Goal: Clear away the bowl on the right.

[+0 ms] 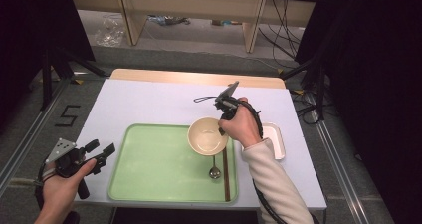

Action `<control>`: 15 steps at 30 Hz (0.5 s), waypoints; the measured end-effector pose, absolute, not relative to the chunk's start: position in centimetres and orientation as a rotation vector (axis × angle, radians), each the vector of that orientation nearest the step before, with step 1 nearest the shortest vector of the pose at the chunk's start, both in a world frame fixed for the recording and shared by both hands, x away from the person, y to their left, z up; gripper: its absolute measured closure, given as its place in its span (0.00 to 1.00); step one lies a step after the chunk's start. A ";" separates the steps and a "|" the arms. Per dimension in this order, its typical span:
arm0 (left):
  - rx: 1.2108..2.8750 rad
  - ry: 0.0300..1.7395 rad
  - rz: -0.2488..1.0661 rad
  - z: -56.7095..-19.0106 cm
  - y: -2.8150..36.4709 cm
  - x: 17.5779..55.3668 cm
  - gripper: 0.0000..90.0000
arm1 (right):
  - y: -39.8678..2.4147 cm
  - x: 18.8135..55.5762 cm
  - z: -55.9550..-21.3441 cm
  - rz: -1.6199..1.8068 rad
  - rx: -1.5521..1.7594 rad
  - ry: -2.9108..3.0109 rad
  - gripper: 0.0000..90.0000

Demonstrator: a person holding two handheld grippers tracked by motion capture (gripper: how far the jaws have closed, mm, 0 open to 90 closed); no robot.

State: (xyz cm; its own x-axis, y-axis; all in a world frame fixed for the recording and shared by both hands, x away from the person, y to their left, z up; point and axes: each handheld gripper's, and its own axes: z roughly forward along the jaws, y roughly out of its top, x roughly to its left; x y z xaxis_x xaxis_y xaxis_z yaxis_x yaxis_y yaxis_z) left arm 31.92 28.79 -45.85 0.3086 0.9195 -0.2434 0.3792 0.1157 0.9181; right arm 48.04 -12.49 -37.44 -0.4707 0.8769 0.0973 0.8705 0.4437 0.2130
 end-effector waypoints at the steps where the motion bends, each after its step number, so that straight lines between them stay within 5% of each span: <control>1: 1.462 1.266 0.609 -45.8 28.8 31.9 0.36 | -12.2 47.9 -37.5 0.370 1.624 2.641 0.96; 15: 1.466 1.265 0.611 -45.8 28.7 31.9 0.36 | -10.2 47.8 -38.4 0.375 1.592 2.674 0.96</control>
State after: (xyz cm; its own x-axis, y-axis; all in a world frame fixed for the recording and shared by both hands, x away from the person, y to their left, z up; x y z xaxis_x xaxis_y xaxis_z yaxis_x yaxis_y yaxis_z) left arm 31.90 28.74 -45.84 0.3085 0.9192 -0.2447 0.3798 0.1168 0.9177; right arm 47.78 -10.24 -38.43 -0.4842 0.8674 0.1149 0.8655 0.4556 0.2080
